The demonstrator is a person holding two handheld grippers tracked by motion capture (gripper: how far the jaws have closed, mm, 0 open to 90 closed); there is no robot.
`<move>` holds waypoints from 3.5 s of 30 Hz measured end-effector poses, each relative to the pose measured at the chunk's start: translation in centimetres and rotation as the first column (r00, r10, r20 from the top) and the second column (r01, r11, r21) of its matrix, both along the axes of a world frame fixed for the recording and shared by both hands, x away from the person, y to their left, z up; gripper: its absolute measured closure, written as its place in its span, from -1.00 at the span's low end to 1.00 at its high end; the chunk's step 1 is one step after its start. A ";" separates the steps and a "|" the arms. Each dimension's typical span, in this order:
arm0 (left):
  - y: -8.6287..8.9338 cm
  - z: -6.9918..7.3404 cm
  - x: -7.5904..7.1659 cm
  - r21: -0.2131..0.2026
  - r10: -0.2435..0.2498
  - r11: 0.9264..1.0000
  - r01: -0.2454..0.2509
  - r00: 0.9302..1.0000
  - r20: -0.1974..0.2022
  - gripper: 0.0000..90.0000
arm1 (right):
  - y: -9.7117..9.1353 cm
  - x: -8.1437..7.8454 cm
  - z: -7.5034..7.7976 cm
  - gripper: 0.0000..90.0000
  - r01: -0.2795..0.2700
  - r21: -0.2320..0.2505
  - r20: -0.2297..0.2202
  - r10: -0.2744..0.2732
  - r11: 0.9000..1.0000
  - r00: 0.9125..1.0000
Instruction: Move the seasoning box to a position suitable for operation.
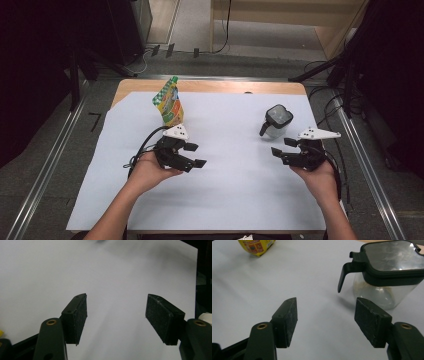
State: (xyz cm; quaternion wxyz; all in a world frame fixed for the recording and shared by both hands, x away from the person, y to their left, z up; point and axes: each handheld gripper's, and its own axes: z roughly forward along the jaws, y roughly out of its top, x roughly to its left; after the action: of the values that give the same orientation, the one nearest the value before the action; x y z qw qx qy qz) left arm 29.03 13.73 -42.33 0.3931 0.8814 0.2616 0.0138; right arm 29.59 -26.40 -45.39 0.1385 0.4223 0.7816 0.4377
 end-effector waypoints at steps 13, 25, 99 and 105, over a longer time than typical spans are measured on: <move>0.9 0.0 -0.5 -0.013 0.005 1.000 -0.005 1.000 0.004 -0.19 | -1.7 3.3 0.1 -0.32 0.081 0.026 -0.018 -0.080 0.996 0.997; 1.2 -0.4 -0.5 -0.029 0.014 0.999 -0.014 1.000 0.002 -0.19 | -2.8 6.9 -2.4 -0.92 0.138 0.017 -0.017 -0.138 0.990 0.990; 2.1 -1.5 -2.1 -0.021 0.053 0.998 -0.054 0.999 -0.012 -0.17 | 1.5 11.0 -6.4 -0.67 0.164 0.051 0.132 -0.169 0.985 0.977; 2.2 -1.5 -1.9 -0.030 0.054 0.998 -0.055 0.998 -0.012 -0.16 | 1.8 10.4 -5.5 -0.67 0.137 0.066 0.154 -0.145 0.988 0.977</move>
State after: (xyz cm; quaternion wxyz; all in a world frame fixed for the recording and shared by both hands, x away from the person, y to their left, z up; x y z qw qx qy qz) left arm 27.18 15.92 -43.83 0.4044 0.8680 0.2878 0.0156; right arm 39.99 -24.56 -50.92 0.2191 0.4443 0.7239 0.4802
